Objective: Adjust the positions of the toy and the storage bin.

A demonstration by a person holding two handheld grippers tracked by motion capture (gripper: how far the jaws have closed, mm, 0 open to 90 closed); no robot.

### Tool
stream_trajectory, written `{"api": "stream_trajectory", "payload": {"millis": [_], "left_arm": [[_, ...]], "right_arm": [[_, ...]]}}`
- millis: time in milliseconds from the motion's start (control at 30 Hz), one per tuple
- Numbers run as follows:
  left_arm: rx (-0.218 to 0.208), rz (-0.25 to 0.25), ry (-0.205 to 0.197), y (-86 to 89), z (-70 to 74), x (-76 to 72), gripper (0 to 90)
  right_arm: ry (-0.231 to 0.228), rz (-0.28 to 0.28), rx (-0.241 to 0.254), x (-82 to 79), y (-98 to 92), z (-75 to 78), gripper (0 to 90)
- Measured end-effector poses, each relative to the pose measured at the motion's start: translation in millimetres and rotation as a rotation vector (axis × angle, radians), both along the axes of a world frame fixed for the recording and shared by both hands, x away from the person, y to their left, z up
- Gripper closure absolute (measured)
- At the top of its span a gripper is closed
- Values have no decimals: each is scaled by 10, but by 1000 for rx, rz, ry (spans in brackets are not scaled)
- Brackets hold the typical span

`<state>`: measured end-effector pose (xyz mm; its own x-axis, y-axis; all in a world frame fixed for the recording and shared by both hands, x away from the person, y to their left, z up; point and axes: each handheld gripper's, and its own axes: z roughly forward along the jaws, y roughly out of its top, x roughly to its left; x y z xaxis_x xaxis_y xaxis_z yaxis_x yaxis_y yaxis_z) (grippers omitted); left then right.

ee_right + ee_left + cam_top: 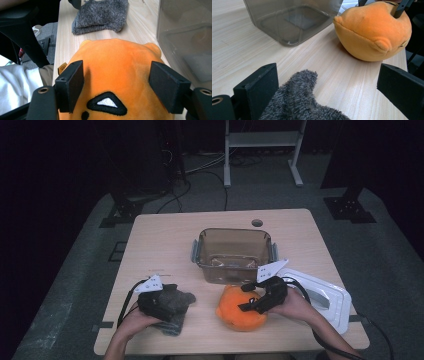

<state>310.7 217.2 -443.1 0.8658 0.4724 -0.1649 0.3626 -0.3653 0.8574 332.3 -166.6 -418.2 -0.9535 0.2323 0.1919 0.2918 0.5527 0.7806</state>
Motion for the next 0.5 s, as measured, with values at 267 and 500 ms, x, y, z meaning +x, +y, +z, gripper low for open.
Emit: {"api": "stream_trajectory", "payload": {"millis": [267,500], "left_arm": [[1,0,-1,-5,0,-1,29],[3,0,-2,-8,0,-1,29]], "right_arm": [[13,4,-13,-49,4,-18,290],[3,12,-60,-120,39,-2,395]]}}
